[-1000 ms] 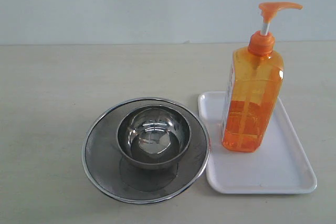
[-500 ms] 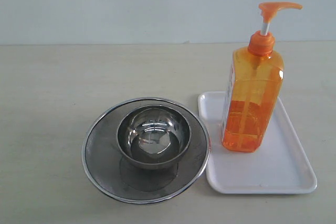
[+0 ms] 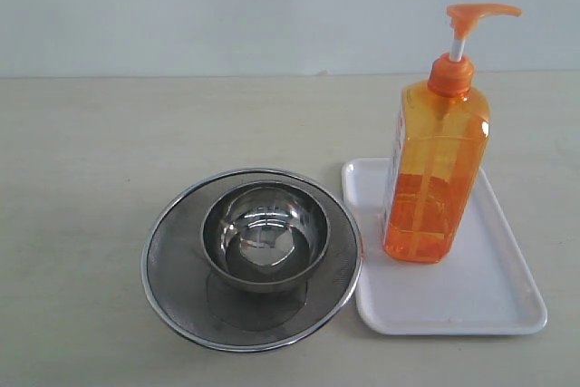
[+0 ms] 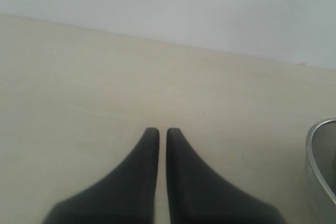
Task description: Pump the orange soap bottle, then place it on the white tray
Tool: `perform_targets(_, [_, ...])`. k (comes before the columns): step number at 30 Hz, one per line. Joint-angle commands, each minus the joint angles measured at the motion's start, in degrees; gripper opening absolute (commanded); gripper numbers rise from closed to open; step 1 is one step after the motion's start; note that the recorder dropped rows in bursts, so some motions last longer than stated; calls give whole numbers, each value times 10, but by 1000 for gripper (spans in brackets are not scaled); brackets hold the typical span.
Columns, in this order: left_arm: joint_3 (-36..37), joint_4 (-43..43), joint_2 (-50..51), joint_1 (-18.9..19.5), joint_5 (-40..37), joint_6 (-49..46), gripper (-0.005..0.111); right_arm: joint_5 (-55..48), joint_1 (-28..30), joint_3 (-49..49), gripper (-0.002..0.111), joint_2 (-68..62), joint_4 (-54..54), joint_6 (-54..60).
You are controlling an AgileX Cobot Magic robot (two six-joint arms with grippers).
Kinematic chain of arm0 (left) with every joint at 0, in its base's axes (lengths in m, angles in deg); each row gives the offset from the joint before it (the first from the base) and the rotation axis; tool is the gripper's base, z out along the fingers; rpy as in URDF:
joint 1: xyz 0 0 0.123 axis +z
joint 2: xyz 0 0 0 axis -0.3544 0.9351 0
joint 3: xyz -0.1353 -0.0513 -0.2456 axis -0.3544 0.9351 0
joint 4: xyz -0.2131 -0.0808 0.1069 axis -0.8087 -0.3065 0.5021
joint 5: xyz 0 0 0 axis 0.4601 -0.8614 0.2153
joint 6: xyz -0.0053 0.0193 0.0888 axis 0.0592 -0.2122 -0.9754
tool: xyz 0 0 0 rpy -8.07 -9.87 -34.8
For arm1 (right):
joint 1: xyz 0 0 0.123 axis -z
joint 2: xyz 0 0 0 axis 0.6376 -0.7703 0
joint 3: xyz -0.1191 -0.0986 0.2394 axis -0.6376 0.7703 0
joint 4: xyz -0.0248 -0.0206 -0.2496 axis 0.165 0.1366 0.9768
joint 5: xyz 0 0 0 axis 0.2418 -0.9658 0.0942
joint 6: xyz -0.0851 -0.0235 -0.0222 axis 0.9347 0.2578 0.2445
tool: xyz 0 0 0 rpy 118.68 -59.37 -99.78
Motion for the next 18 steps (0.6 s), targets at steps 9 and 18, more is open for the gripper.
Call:
perform_targets(9, [2,1,-2,2,2,-2,5,-6,2,0,101,3,16,8])
perform_targets(18, [2,1,-2,2,2,-2,5,-6,2,0,101,3,16,7])
